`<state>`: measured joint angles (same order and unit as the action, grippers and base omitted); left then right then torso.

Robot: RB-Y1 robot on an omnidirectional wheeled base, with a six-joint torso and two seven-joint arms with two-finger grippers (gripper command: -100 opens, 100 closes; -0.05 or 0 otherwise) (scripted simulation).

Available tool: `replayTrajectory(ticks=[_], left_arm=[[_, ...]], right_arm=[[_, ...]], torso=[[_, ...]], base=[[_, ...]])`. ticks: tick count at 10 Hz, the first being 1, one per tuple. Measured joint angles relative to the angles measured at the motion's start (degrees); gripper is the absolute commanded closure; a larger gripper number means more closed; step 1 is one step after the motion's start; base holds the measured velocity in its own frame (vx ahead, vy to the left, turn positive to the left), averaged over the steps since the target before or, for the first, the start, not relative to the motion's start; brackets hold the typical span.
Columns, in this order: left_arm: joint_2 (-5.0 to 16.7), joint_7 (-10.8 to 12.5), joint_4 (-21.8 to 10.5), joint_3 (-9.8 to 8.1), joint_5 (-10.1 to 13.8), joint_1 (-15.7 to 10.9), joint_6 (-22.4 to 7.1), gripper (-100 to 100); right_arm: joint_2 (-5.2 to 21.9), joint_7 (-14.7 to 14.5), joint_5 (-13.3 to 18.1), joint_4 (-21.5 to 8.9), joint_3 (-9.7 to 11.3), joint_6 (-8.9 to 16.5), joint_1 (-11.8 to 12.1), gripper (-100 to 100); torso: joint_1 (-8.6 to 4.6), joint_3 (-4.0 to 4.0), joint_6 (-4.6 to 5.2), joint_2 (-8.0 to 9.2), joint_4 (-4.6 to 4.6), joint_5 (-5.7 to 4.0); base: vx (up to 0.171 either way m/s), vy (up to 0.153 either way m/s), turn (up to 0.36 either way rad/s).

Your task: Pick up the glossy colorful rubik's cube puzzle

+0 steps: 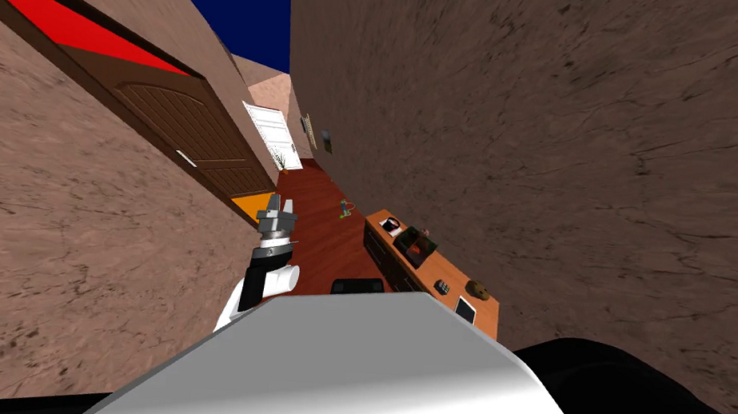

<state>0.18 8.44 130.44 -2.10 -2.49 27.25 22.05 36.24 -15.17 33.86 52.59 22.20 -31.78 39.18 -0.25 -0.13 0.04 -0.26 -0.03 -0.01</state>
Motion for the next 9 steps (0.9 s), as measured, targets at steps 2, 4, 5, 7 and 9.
replayTrajectory(ticks=[2, 4, 5, 7, 9], left_arm=[[0.00, 0.00, 0.00, 0.00, 0.00, 0.00, 0.00, 0], [0.00, 0.00, 0.00, 0.00, 0.00, 0.00, 0.00, 0], [0.00, 0.00, 0.00, 0.00, 0.00, 0.00, 0.00, 0], [0.00, 0.00, 0.00, -0.01, 0.00, 0.00, 0.00, 0], [0.00, 0.00, 0.00, -0.01, 0.00, 0.02, 0.00, 0]], right_arm=[[0.43, -0.50, 0.81, -5.51, 0.52, -0.48, -0.56, -100], [2.07, 0.14, 1.70, -5.68, 1.73, 1.12, 0.79, -100], [3.31, 0.90, 2.30, -6.85, 2.60, 2.22, 1.16, -100], [4.79, 1.26, 2.71, -9.76, 3.10, 2.15, 1.21, -100], [6.09, 1.45, 3.12, -11.64, 3.61, 2.96, 1.76, -100]], torso=[[0.00, 0.00, -0.01, 0.00, 0.00, -0.02], [0.04, 0.03, 0.02, 0.06, 0.02, -0.01], [-0.03, -0.03, 0.00, -0.05, -0.01, -0.02], [-0.04, -0.02, 0.01, -0.02, 0.00, -0.03], [0.04, -0.04, 0.08, -0.06, -0.01, -0.03]], base=[[0.052, -0.042, 0.269], [0.062, -0.050, 0.311], [0.062, -0.062, 0.260], [0.066, -0.061, 0.377], [0.063, -0.054, 0.192]])
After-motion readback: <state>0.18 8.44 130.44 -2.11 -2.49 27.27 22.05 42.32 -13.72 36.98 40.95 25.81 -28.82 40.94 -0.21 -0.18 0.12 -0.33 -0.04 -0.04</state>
